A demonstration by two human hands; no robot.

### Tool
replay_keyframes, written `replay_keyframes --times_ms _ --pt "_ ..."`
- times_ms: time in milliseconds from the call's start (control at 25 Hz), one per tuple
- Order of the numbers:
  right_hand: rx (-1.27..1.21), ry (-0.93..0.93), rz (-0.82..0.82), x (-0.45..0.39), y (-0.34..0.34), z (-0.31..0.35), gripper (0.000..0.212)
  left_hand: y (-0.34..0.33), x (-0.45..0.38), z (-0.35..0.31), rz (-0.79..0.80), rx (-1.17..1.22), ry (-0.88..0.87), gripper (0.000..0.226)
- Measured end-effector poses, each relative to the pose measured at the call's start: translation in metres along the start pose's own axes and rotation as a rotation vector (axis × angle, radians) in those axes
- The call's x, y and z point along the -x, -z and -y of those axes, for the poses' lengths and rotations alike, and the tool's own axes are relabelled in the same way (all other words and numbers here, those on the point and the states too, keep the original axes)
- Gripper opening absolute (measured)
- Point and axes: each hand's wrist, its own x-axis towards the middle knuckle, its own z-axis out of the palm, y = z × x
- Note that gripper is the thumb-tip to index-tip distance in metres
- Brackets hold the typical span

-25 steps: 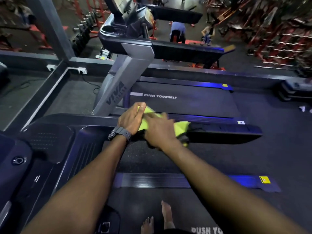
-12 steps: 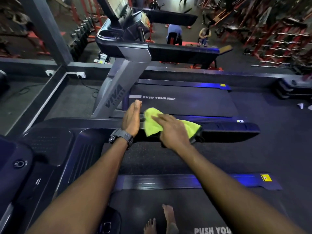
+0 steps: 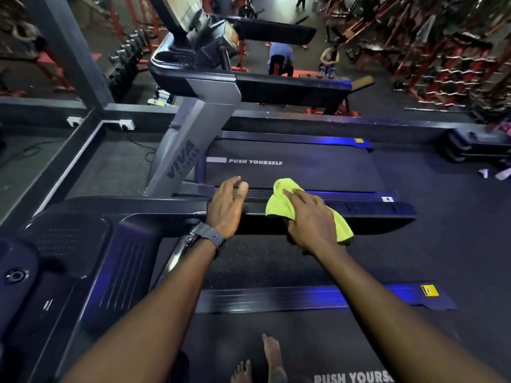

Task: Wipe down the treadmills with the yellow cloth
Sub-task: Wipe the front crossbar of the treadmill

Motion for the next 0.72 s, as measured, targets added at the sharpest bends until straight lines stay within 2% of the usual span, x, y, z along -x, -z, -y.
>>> replay_keyframes --times_ms 40,120,200,240,320,400,480,560,600,720 --pt "-0.007 -0.049 -0.040 0.002 -0.004 0.014 0.072 -0.006 0.001 -0.002 0.028 -0.085 -0.015 0.088" --pt "-0.017 0.071 -0.097 0.007 -0.017 0.051 0.064 -0.020 0.005 -0.007 0.067 -0.208 -0.033 0.089" --pt "0.004 0.264 -0.094 0.004 -0.015 0.038 0.067 -0.028 0.008 -0.011 0.061 -0.251 0.004 0.088" --pt "-0.007 0.284 -0.076 0.001 -0.011 0.011 0.071 -0.030 0.009 -0.012 0.069 -0.273 0.006 0.086" --pt "-0.029 0.100 -0.115 0.001 -0.004 -0.040 0.076 -0.036 0.011 -0.009 0.106 -0.314 -0.046 0.083" --pt "0.021 -0.060 -0.153 0.006 -0.007 -0.036 0.070 -0.044 0.012 -0.011 0.143 -0.322 -0.122 0.083" --pt "0.032 0.076 -0.174 0.007 -0.021 -0.001 0.061 -0.055 0.013 -0.016 0.160 -0.316 -0.166 0.078" --pt "0.007 0.238 -0.153 0.005 -0.018 -0.013 0.065 -0.062 0.016 -0.019 0.143 -0.337 -0.183 0.076" --pt "-0.025 0.237 -0.137 0.002 -0.012 -0.039 0.069 -0.064 0.017 -0.019 0.155 -0.372 -0.198 0.077" --pt "-0.037 0.000 -0.200 0.004 -0.004 -0.084 0.070 -0.071 0.022 -0.021 0.212 -0.502 -0.248 0.084"
